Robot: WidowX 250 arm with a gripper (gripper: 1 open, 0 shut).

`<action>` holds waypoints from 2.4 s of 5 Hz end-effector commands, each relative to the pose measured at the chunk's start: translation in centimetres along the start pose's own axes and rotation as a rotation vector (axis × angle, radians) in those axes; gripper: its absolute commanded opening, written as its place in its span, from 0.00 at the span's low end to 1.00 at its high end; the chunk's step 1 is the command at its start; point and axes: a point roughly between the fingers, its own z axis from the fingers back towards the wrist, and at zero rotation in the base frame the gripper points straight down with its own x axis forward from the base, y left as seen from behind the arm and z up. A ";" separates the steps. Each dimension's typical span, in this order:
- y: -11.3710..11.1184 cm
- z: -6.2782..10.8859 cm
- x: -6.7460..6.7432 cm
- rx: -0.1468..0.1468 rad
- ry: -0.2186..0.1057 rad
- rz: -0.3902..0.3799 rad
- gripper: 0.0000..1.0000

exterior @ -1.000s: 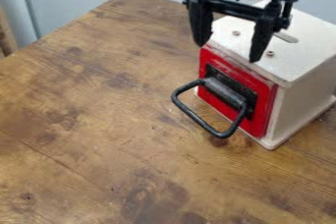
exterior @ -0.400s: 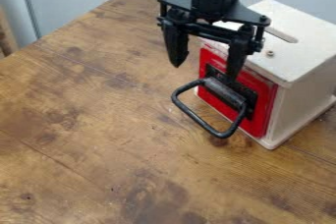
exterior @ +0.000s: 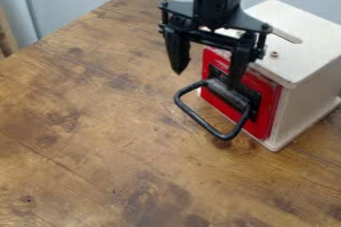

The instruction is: Close the drawer

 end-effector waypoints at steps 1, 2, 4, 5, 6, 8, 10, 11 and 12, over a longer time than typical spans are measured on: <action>0.8 3.2 0.3 -0.031 -0.096 -0.063 1.00; 1.2 3.1 0.6 -0.031 -0.091 -0.115 1.00; 1.0 5.0 1.2 -0.024 -0.093 -0.139 1.00; 2.2 4.9 0.8 -0.027 -0.082 -0.182 1.00; 3.4 5.1 0.3 -0.029 -0.079 -0.215 1.00; 3.2 4.8 0.0 -0.031 -0.076 -0.270 1.00; 3.6 4.8 -0.6 -0.025 -0.077 -0.274 1.00; 4.8 4.5 0.3 -0.027 -0.070 -0.262 1.00; 6.0 3.9 1.2 -0.026 -0.058 -0.245 1.00</action>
